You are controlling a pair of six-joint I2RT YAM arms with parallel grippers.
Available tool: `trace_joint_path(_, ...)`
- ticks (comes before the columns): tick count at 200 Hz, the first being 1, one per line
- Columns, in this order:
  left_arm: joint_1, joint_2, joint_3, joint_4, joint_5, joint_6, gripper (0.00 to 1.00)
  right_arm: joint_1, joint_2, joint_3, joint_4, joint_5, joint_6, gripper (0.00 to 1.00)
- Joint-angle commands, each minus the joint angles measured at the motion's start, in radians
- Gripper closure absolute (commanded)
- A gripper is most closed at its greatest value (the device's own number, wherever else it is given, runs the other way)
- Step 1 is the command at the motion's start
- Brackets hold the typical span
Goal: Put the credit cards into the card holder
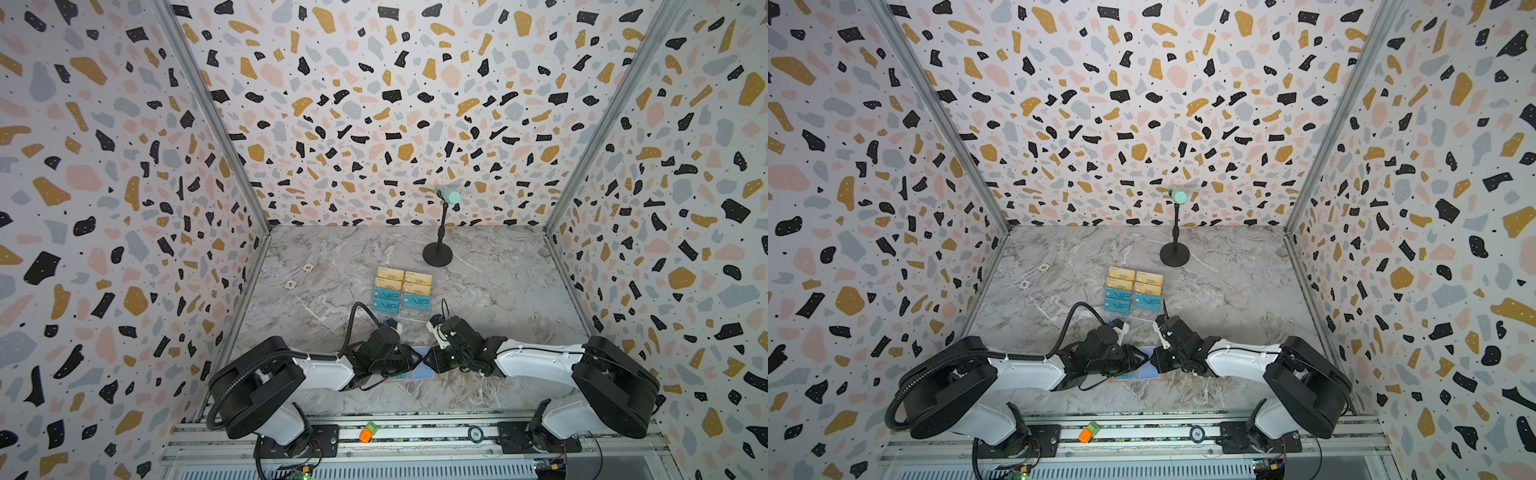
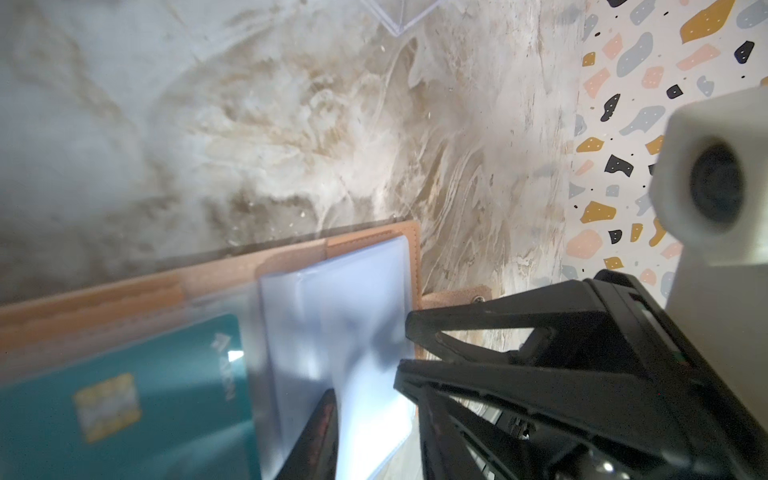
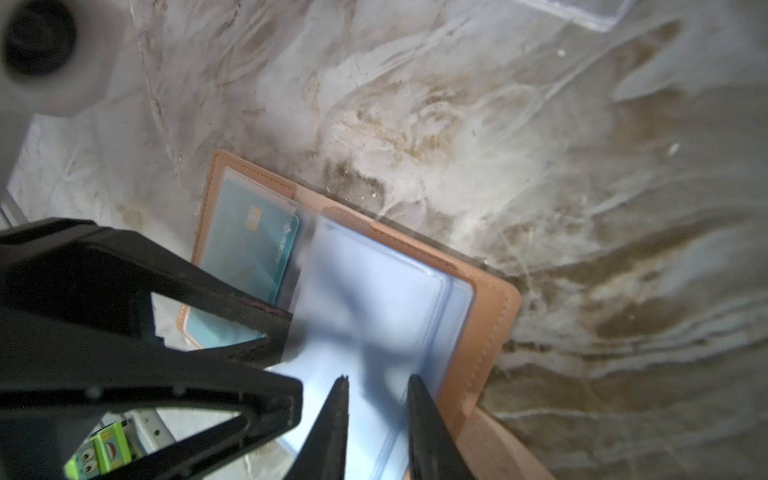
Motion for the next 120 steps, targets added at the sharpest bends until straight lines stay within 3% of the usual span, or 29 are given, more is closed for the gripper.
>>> trace_joint_path(1, -0.006, 0.013, -0.020, 0.073, 0.018, -0.025, 0.65, -0.004, -0.020, -0.015, -0.026, 0.017, 0.003, 0.73)
trace_joint_path(94, -0.002, 0.047, -0.034, 0.117, -0.001, 0.001, 0.68, -0.006, -0.087, -0.028, -0.061, 0.085, 0.020, 0.73)
trace_joint_path(120, 0.002, 0.050, -0.054, 0.148, -0.005, 0.001, 0.75, -0.007, -0.090, -0.035, -0.059, 0.085, 0.028, 0.74)
